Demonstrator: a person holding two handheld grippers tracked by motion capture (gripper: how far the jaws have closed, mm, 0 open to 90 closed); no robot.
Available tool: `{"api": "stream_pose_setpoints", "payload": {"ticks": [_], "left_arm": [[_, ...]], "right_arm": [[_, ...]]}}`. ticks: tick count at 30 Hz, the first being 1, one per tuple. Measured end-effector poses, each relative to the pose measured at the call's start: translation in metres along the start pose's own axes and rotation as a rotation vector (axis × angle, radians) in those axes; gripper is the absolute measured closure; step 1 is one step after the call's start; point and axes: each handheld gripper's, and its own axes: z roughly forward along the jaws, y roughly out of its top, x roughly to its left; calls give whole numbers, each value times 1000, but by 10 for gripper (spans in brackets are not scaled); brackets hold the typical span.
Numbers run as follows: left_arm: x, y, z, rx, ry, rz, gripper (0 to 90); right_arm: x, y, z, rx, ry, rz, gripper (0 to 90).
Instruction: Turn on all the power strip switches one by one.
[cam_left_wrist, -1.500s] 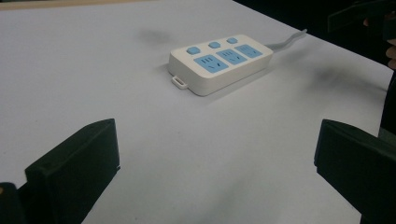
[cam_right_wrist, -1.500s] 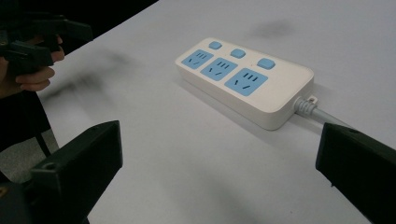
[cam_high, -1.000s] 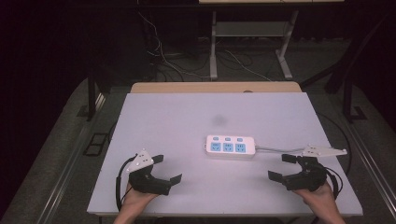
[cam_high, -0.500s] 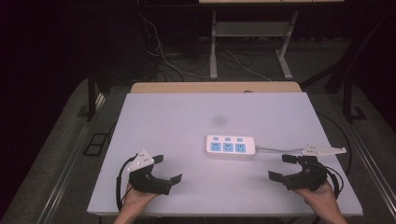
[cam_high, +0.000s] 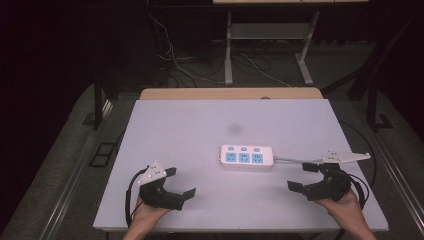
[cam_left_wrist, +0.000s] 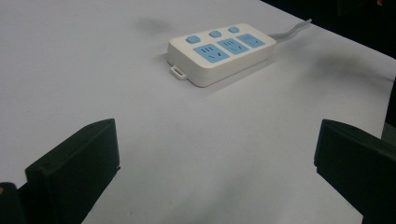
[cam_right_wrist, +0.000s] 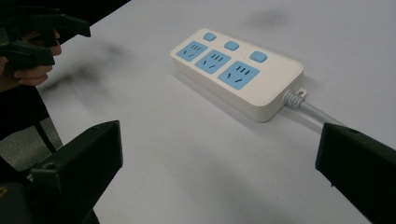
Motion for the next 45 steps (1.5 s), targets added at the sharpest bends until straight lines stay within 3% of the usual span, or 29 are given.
{"api": "stream_pose_setpoints", "payload": {"ticks": [22,45], "left_arm": [[1,-1,1,4,-1,-5,0],[1,-1,0,4,-2,-7,0]], "right_arm": [[-1,38,5,46,12,-51,7],[-9,72,30,105,22,-83,7]]}}
